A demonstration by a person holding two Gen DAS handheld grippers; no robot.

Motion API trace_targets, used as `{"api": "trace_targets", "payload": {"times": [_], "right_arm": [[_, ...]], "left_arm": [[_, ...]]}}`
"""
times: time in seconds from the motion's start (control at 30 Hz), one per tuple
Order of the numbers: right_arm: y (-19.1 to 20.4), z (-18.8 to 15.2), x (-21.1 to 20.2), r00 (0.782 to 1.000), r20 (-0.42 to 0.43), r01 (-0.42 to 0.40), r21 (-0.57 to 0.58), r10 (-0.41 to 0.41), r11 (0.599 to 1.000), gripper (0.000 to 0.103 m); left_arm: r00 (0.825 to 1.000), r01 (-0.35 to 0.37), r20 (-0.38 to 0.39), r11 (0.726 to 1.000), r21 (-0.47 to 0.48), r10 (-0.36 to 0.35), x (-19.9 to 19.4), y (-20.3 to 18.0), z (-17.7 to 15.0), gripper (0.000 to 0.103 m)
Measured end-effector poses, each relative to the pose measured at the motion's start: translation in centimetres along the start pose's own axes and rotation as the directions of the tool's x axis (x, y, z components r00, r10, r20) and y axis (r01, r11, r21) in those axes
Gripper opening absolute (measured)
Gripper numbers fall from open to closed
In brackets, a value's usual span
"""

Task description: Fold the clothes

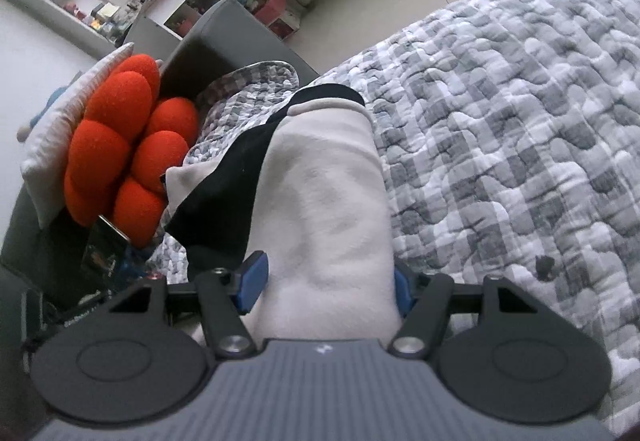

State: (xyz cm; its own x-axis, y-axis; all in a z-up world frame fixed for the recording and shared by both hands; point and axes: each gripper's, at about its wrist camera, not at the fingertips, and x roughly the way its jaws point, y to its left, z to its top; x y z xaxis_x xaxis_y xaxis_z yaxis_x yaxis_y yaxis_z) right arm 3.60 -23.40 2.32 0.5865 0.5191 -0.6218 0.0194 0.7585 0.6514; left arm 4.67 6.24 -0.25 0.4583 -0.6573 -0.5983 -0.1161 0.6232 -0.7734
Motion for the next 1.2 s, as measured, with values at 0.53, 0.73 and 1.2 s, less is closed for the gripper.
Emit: {"api": "trace_targets", "payload": {"times": [0.53, 0.73, 1.2], "right_arm": [[-0.1, 0.3, 0.6, 1.000, 0.011, -0.024, -0.010, 0.024, 1.000, 0.067], [0.0, 0.4, 0.8, 0.999, 0.012, -0.031, -0.021, 0.032, 0.999, 0.067], [0.9, 0.2, 0.8, 0.999, 0.040, 0.001, -0.078, 0.002, 0.997, 0.038]], "left_arm": [[1.000, -0.005, 0.004, 1.000, 0.009, 0.005, 0.0, 0.2, -0.1, 0.056], [1.000, -0.006, 0.006, 1.000, 0.009, 0.005, -0.1, 0.3, -0.1, 0.056], [0.995, -0.092, 0.046, 0.989, 0.115, 0.087, 0.0, -1.0, -0.4, 0.046]]}}
